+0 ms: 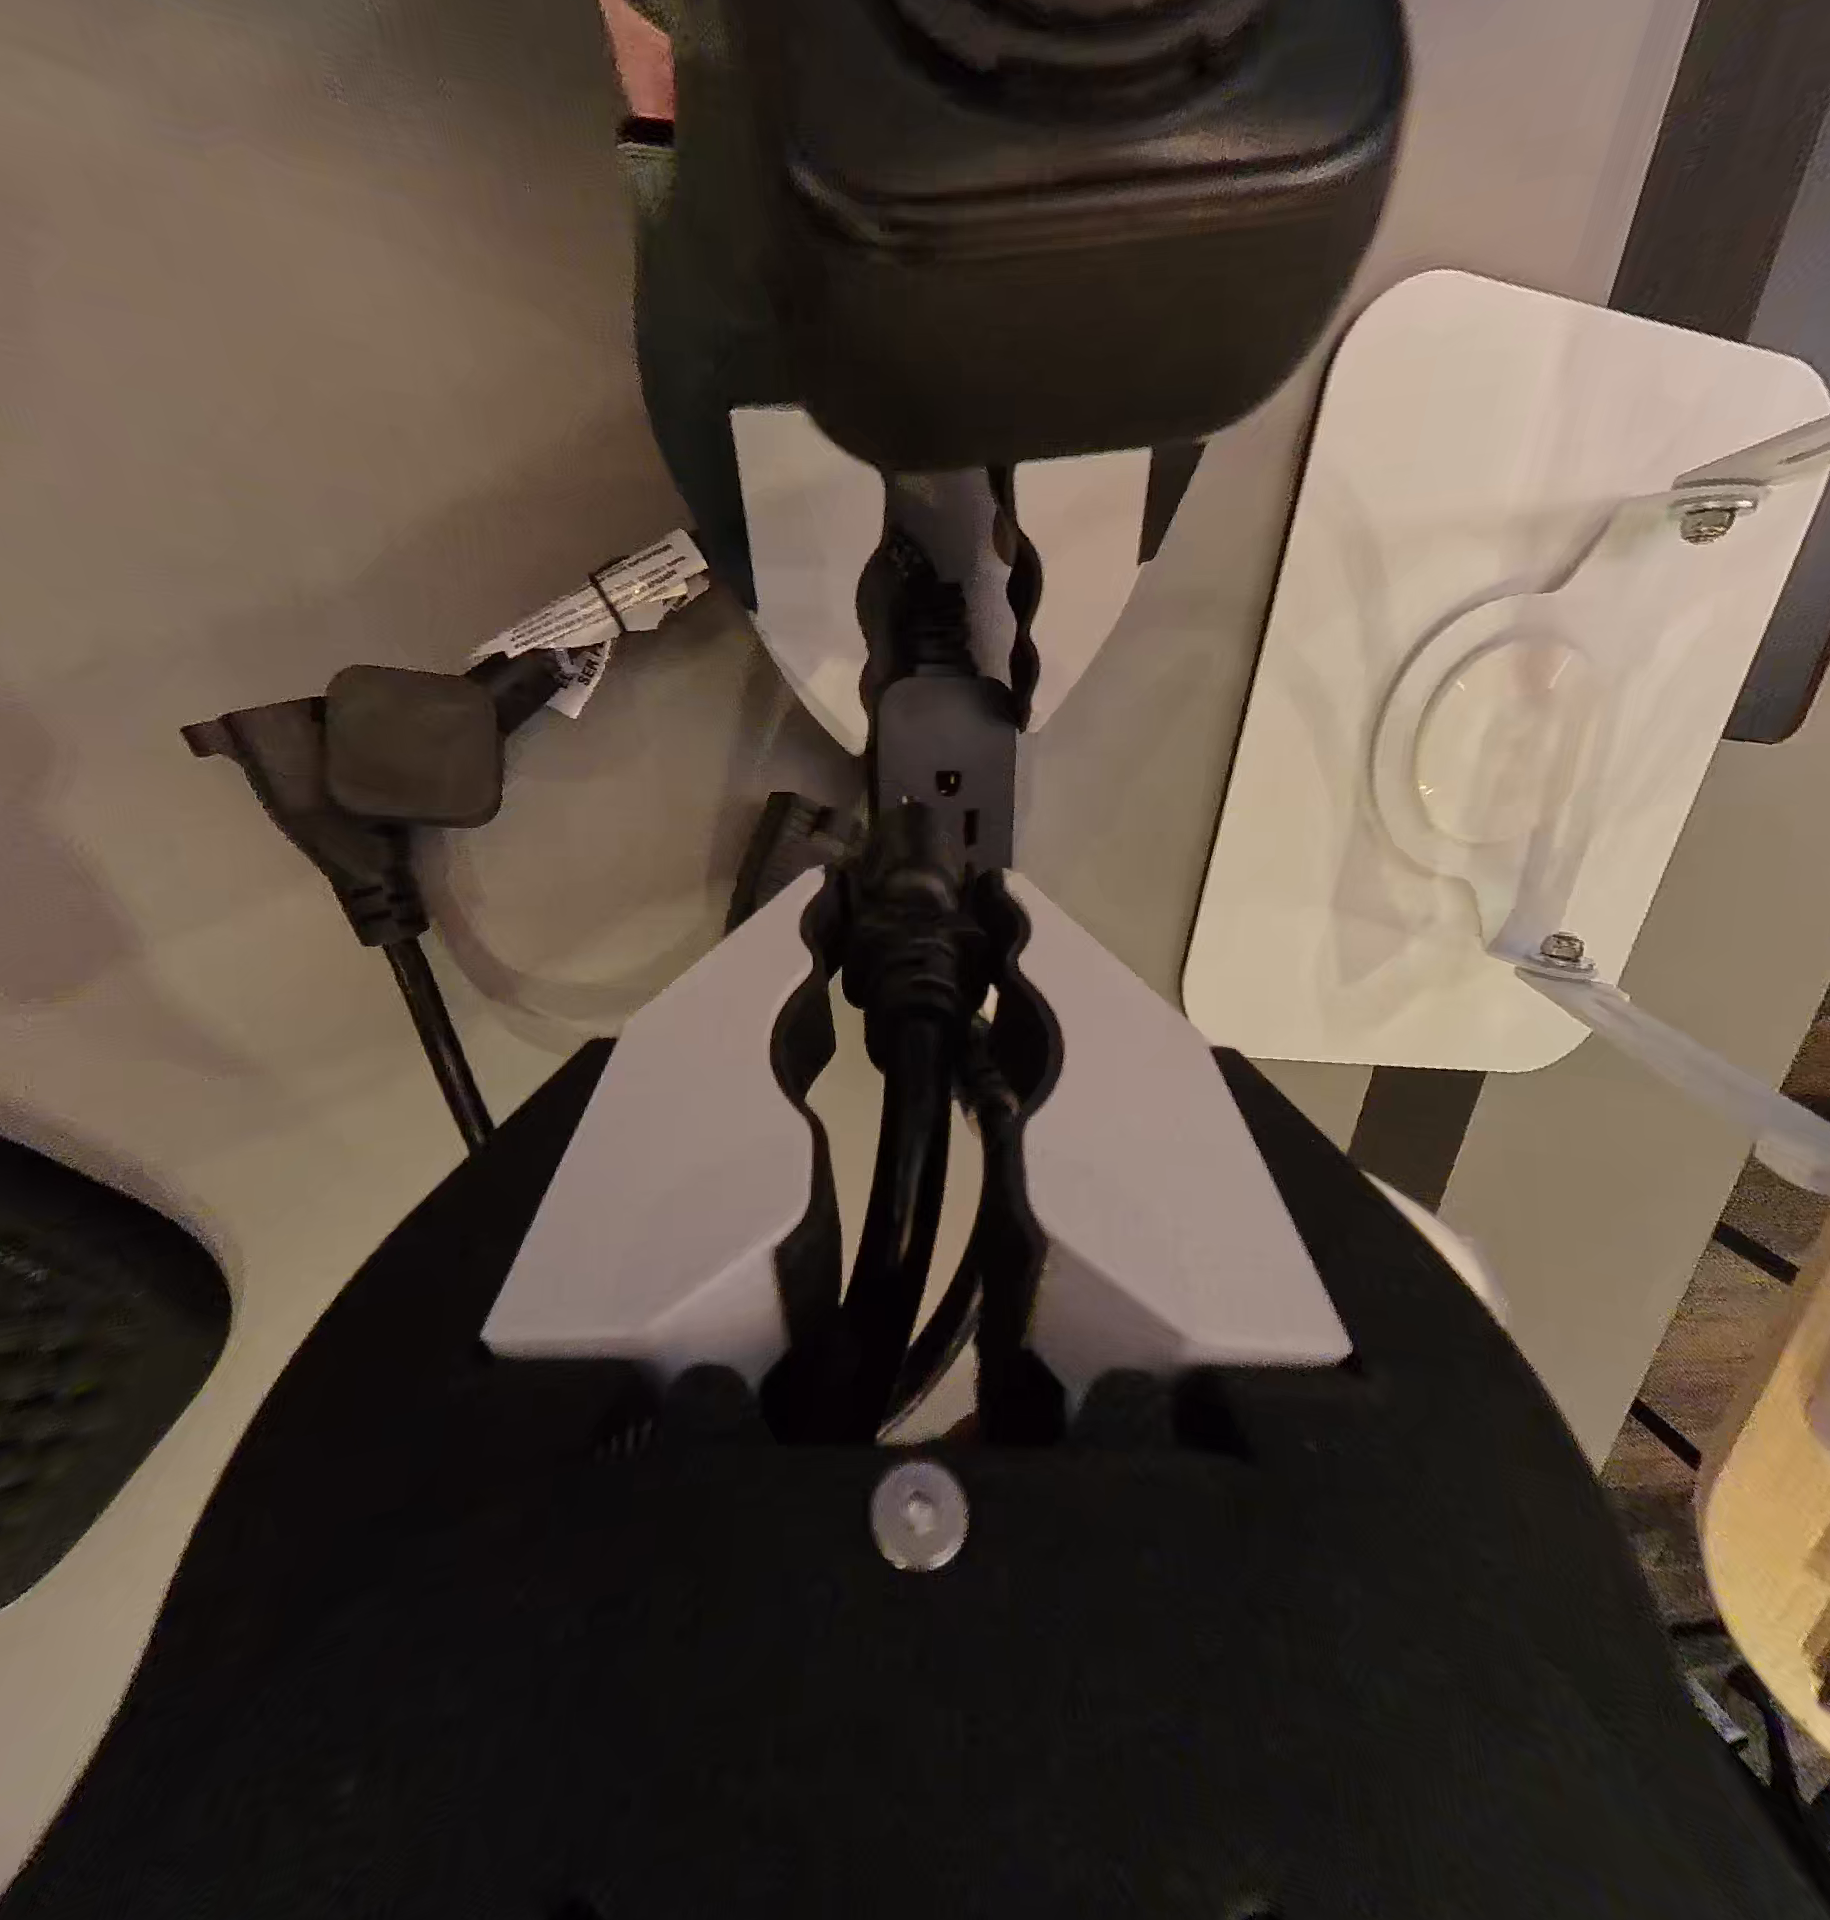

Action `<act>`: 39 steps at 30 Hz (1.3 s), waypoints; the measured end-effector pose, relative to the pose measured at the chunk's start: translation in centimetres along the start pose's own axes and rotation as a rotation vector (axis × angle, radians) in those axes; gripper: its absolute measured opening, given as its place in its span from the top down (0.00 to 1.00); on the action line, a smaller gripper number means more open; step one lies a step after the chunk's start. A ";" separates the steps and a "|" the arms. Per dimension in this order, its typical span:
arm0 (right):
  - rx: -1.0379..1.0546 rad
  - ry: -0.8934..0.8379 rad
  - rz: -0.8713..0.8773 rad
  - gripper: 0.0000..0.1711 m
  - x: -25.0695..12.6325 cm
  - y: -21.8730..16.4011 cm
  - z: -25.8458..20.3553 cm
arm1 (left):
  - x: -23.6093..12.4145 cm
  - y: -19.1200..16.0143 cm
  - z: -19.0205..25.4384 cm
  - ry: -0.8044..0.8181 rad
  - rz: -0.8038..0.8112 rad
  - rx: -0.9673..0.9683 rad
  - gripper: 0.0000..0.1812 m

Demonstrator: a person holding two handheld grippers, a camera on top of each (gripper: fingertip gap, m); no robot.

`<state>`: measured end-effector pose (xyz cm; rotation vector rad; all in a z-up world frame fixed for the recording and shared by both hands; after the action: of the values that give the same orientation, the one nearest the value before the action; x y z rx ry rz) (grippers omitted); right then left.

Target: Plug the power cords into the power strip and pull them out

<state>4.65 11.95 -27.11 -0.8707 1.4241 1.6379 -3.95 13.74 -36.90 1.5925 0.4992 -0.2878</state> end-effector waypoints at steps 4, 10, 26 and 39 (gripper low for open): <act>-0.017 0.012 -0.025 0.86 0.9 -0.2 0.5 | 0.0 0.0 0.0 -0.002 0.001 0.000 0.78; -0.049 0.037 -0.071 0.86 2.7 -0.4 0.7 | 0.0 0.0 0.0 -0.004 0.001 0.002 0.78; -0.143 0.055 -0.121 0.86 0.1 2.0 2.1 | 0.0 0.0 0.0 -0.009 0.002 0.003 0.78; -0.179 0.059 -0.215 0.87 -18.3 2.6 -0.4 | 0.1 0.0 0.0 -0.024 0.003 0.009 0.78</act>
<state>10.76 9.18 -9.86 -1.1418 1.1892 1.6031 -3.86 13.79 -36.90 1.5968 0.4775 -0.3064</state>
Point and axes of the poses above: each gripper's, where its closed fingertips meet, x out along the fingers, y out of its top, z = x × y across the jaws, the point moved 7 cm from there along -x, back along the fingers, and after that the axes turned 13 degrees about z, right-handed, at the moved point
